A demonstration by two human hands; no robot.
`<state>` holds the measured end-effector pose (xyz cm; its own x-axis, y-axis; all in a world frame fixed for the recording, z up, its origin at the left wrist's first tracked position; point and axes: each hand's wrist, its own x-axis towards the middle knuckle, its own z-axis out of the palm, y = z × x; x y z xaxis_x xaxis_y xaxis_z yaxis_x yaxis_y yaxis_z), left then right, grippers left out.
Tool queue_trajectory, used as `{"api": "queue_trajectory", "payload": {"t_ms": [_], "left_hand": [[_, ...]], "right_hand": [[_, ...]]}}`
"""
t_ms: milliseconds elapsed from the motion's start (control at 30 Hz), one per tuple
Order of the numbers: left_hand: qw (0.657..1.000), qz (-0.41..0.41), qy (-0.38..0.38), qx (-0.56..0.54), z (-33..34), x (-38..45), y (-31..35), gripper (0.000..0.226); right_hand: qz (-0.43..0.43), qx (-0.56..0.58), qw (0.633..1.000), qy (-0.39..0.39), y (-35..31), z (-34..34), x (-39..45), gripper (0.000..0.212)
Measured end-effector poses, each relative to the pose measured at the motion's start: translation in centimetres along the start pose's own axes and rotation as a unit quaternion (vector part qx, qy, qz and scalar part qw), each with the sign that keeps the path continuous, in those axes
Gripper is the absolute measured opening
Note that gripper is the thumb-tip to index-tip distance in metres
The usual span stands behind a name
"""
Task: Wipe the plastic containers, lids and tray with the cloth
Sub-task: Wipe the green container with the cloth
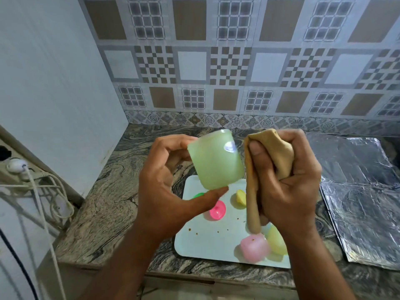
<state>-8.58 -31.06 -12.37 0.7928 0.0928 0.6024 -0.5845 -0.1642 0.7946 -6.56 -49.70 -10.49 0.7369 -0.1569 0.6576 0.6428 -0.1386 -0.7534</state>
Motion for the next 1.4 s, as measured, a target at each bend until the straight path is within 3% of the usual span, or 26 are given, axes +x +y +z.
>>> {"api": "queue_trajectory", "payload": {"t_ms": [100, 267, 500, 633, 833, 933, 1100, 1400], "left_hand": [[0.999, -0.02, 0.017, -0.047, 0.2, -0.1, -0.2, 0.072], [0.996, -0.036, -0.017, -0.081, 1.1, 0.0, 0.1, 0.074], [0.995, 0.013, -0.009, 0.101, -0.1, 0.7, -0.3, 0.077], [0.991, 0.049, -0.027, 0.125, 0.3, 0.4, 0.2, 0.072], [0.998, 0.033, -0.042, 0.027, 0.1, 0.3, 0.4, 0.073], [0.998, -0.027, -0.022, -0.043, 0.4, 0.2, 0.0, 0.072], [0.995, -0.038, -0.025, -0.094, 1.0, -0.1, -0.4, 0.075], [0.995, 0.012, -0.02, 0.099, 0.2, 0.6, -0.6, 0.07]], "right_hand": [[-0.016, 0.002, 1.0, 0.021, -0.6, 0.3, -1.1, 0.013], [-0.023, -0.018, 0.999, 0.045, -0.4, 1.5, -2.6, 0.014], [-0.058, -0.079, 0.994, 0.04, -0.2, 0.9, -2.6, 0.02], [-0.069, -0.101, 0.992, -0.014, -0.8, 0.6, -1.3, 0.016], [0.031, -0.042, 0.999, -0.001, 0.9, 0.3, 0.6, 0.017], [0.017, 0.001, 1.0, 0.014, 0.6, 0.2, -0.3, 0.011], [-0.015, -0.011, 0.999, 0.043, -0.3, 1.1, -2.8, 0.015], [-0.048, -0.086, 0.995, 0.016, -0.3, 0.6, -2.6, 0.017]]}}
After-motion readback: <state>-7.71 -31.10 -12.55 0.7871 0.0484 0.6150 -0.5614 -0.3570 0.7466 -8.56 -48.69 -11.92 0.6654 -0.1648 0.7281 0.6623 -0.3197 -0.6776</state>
